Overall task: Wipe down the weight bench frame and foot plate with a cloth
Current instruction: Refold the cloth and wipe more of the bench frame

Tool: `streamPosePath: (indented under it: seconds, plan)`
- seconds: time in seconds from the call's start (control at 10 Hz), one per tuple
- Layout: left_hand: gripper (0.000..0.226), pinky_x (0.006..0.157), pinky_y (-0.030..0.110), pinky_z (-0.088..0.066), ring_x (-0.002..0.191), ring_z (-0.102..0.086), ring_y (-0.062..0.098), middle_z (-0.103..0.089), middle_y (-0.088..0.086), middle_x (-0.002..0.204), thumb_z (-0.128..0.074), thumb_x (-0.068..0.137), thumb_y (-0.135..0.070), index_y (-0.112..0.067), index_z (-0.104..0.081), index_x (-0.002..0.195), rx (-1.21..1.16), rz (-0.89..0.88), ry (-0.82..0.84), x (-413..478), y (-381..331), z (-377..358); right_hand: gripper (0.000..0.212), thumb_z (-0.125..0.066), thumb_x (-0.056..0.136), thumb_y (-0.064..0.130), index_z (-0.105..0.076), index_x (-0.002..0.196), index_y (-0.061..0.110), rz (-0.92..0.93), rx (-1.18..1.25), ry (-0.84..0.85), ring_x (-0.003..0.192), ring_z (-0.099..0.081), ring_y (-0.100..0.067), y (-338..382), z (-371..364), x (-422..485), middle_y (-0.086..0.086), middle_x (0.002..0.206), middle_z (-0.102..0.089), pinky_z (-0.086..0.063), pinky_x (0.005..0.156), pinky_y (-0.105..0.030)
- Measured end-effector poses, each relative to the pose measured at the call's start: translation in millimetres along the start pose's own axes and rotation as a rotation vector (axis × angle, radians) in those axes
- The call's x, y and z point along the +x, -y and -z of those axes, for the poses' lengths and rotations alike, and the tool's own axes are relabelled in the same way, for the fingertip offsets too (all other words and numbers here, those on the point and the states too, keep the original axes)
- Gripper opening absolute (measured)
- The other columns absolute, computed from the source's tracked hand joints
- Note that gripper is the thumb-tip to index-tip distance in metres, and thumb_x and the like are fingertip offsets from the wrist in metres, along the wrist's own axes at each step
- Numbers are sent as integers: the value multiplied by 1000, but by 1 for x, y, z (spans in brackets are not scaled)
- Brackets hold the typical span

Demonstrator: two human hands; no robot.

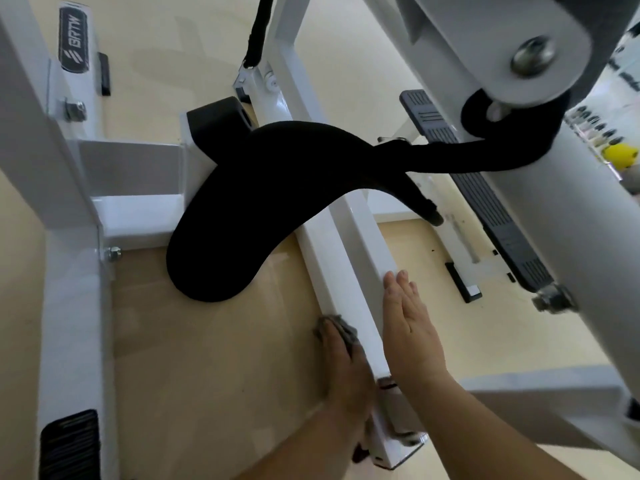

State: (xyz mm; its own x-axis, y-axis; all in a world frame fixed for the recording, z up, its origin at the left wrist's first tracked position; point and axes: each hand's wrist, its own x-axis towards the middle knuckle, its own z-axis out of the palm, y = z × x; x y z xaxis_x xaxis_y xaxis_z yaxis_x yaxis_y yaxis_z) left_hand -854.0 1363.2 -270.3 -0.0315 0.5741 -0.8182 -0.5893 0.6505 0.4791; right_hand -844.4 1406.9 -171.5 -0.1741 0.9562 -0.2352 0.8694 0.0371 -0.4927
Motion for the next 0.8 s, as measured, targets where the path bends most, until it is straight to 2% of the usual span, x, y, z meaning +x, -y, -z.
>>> streamPosePath:
  seconds: [0.1,0.2,0.3,0.4,0.5,0.6,0.7,0.8]
  plan:
    - [69,116,73,-18,150,-16,51,-21,31,162,-41,107,-39,2,-20,159,1263,-565,-211,21,-42,24,57,-25,107,56,-40,156,30,-81,206,-50,151,-20,2,7,5,-12,19,162,-33,-17,127,-35]
    - [73,116,59,-36,146,-36,40,-33,18,162,-26,107,-57,-18,-3,165,422,-238,-165,4,-9,15,53,-30,107,55,-51,149,29,-192,303,-50,141,-41,-8,24,18,-22,13,150,-50,-29,118,-32]
    - [51,101,40,-55,121,-63,21,-59,5,143,-31,111,-33,-30,-24,161,-283,133,12,-40,21,7,57,-22,108,54,-50,150,26,-310,201,88,138,-43,-16,46,37,-45,2,153,-48,-27,108,-27]
    - [35,94,37,-56,113,-67,21,-68,7,130,-36,110,-16,-16,-56,139,-364,77,16,-60,12,17,76,-6,101,65,-51,149,26,-379,-32,207,136,-47,-25,62,59,-73,-5,151,-51,-34,111,-39]
    - [46,110,41,-48,133,-56,25,-56,5,147,-36,109,-19,-25,-40,155,-113,-224,7,-64,-34,22,88,1,89,73,-61,137,33,-307,-129,162,110,-51,-11,69,78,-98,9,125,-62,-40,96,-35]
    - [54,124,49,-25,150,-32,35,-32,14,164,-38,109,-14,-16,-27,162,154,-494,-35,-61,-103,18,87,1,88,76,-59,138,35,-267,-107,67,121,-53,-9,70,88,-101,10,138,-60,-38,101,-35]
    - [62,125,44,-12,158,-5,28,13,7,172,-29,112,-25,-19,5,164,60,-499,96,-49,-155,24,86,0,91,75,-53,144,34,-279,-114,18,141,-43,-17,69,88,-97,6,153,-51,-25,122,-43]
    - [69,125,42,-10,159,6,22,32,-1,166,-28,112,-31,-25,21,160,291,-599,112,-28,-159,17,73,-8,103,55,-58,134,11,-222,-265,28,114,-47,-16,68,85,-97,-12,136,-60,-15,111,-20]
